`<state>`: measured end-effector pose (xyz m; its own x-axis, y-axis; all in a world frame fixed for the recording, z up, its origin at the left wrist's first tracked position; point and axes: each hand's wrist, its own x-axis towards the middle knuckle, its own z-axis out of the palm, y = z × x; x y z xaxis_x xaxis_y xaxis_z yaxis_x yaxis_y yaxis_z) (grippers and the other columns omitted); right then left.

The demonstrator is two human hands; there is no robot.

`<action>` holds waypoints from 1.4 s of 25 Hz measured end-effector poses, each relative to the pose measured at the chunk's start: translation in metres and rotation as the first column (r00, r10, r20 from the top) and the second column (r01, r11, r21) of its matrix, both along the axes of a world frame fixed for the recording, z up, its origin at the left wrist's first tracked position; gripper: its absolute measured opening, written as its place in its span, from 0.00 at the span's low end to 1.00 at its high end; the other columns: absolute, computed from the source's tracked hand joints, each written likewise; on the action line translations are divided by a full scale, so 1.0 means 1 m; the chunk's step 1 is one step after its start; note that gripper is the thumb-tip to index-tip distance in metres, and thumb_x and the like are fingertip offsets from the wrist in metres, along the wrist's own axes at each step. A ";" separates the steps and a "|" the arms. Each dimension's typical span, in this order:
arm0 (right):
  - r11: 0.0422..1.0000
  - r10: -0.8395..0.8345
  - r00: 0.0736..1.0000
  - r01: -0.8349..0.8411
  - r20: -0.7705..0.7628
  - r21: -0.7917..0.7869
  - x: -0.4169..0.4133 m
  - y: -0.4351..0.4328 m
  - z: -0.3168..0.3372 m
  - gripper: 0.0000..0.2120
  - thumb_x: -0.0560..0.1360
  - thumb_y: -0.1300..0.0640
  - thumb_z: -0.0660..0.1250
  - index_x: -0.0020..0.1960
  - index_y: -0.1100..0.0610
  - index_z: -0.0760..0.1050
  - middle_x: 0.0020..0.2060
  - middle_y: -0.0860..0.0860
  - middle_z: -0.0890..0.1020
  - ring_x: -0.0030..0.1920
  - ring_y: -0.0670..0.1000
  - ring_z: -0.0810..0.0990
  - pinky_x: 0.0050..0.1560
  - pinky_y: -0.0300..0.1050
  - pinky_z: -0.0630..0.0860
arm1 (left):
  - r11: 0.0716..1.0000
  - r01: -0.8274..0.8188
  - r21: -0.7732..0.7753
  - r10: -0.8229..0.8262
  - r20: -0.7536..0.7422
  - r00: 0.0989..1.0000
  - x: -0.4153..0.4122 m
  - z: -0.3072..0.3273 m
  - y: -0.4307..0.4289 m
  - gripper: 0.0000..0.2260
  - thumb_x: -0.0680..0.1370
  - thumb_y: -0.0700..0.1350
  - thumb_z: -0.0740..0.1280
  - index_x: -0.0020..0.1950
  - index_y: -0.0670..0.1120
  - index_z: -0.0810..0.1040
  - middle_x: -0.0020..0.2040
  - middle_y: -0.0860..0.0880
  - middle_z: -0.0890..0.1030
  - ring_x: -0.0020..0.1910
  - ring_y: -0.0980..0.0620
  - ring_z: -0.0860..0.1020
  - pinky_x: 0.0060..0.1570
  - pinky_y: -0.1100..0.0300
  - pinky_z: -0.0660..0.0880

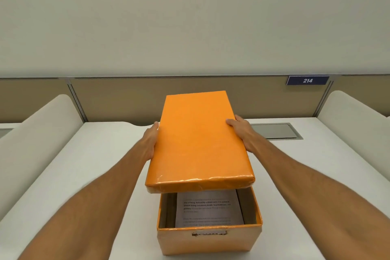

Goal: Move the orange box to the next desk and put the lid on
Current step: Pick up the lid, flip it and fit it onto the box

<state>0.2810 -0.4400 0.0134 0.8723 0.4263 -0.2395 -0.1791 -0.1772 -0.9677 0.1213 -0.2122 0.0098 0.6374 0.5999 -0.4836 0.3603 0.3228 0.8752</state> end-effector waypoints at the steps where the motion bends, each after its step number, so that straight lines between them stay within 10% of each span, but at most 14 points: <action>1: 1.000 -0.002 1.000 0.002 -0.016 0.007 -0.001 -0.001 -0.005 0.18 0.80 0.54 0.61 0.69 0.53 0.71 0.60 0.57 0.81 0.57 0.60 0.81 0.58 0.61 0.78 | 0.999 -0.001 0.033 0.002 -0.032 0.999 0.001 -0.004 -0.001 0.25 0.82 0.58 0.50 0.72 0.44 0.67 0.66 0.41 0.75 0.60 0.39 0.76 0.61 0.40 0.72; 14: 0.984 -0.035 0.999 0.034 -0.003 -0.175 0.007 -0.015 -0.050 0.16 0.80 0.55 0.58 0.65 0.56 0.75 0.54 0.57 0.82 0.48 0.57 0.81 0.48 0.51 0.78 | 0.990 -0.013 0.139 0.037 -0.168 0.985 0.013 -0.051 -0.018 0.21 0.84 0.52 0.52 0.71 0.40 0.68 0.67 0.39 0.73 0.64 0.39 0.73 0.65 0.41 0.68; 29: 0.934 -0.057 0.997 0.068 0.042 -0.351 -0.007 -0.014 -0.056 0.16 0.81 0.55 0.55 0.63 0.62 0.74 0.58 0.62 0.79 0.59 0.63 0.78 0.62 0.61 0.75 | 0.996 -0.036 0.086 0.050 -0.175 0.983 -0.001 -0.058 -0.019 0.20 0.82 0.53 0.58 0.69 0.42 0.68 0.63 0.40 0.75 0.58 0.39 0.76 0.61 0.38 0.73; 35: 0.919 -0.076 0.995 0.097 0.069 -0.383 -0.024 -0.022 -0.058 0.17 0.80 0.56 0.55 0.61 0.65 0.75 0.52 0.62 0.80 0.48 0.58 0.77 0.58 0.58 0.76 | 0.944 0.062 0.325 0.020 -0.244 0.970 -0.017 -0.063 -0.031 0.22 0.83 0.54 0.53 0.67 0.39 0.70 0.64 0.39 0.76 0.60 0.40 0.76 0.61 0.45 0.73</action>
